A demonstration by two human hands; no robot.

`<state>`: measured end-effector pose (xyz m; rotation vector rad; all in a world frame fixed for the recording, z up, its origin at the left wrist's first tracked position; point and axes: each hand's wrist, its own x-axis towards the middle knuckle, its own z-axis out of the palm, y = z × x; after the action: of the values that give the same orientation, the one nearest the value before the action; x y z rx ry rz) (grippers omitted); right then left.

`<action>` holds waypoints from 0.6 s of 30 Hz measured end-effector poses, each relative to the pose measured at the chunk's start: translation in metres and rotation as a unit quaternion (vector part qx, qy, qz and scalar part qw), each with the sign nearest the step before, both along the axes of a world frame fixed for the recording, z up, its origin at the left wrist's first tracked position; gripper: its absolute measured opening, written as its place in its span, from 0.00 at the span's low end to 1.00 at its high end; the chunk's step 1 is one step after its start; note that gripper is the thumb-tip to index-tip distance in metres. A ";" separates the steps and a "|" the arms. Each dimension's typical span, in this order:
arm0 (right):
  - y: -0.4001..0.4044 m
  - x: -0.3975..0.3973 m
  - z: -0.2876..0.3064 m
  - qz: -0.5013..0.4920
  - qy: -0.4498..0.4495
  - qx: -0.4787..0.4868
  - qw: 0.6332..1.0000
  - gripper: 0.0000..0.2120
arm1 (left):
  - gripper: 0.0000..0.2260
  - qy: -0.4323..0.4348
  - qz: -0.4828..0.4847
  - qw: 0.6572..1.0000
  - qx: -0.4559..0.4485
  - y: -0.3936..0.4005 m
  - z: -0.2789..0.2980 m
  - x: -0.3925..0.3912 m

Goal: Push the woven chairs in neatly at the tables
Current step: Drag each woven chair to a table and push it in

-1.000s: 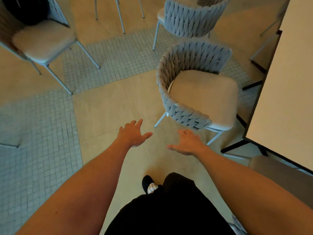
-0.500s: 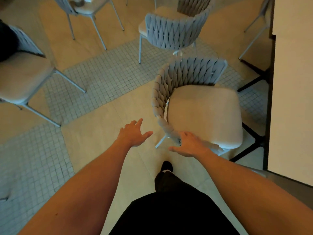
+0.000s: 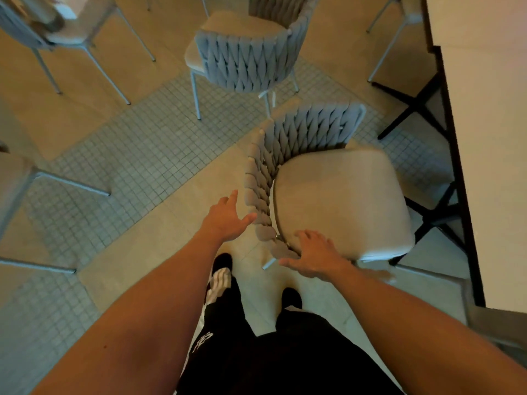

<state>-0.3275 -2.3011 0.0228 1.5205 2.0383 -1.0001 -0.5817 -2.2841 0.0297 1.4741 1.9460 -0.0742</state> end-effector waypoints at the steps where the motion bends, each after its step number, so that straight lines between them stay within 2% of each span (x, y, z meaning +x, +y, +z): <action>1: 0.003 -0.005 -0.002 -0.017 0.001 -0.002 1.000 0.44 | 0.42 0.021 -0.043 0.999 0.005 0.012 -0.002 -0.005; 3: 0.005 -0.015 -0.006 -0.051 0.003 -0.009 0.999 0.44 | 0.42 0.071 -0.154 0.985 0.026 0.034 -0.004 -0.013; 7: 0.006 -0.039 -0.014 -0.128 -0.002 -0.025 0.991 0.45 | 0.45 0.113 -0.354 0.928 0.031 0.079 -0.009 -0.025; 11: 0.003 -0.063 -0.021 -0.199 -0.008 -0.040 0.979 0.47 | 0.47 0.162 -0.511 0.844 0.019 0.117 -0.013 -0.027; 15: -0.004 -0.082 -0.033 -0.263 -0.014 -0.056 0.963 0.44 | 0.45 0.176 -0.597 0.782 0.015 0.148 -0.022 -0.028; 18: -0.010 -0.091 -0.044 -0.276 -0.030 -0.058 0.959 0.39 | 0.41 0.186 -0.621 0.762 -0.007 0.161 -0.032 -0.026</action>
<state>-0.4186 -2.3113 -0.0212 2.0780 1.5030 -1.2252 -0.6075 -2.1233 -0.0024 2.6151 0.8286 -1.0161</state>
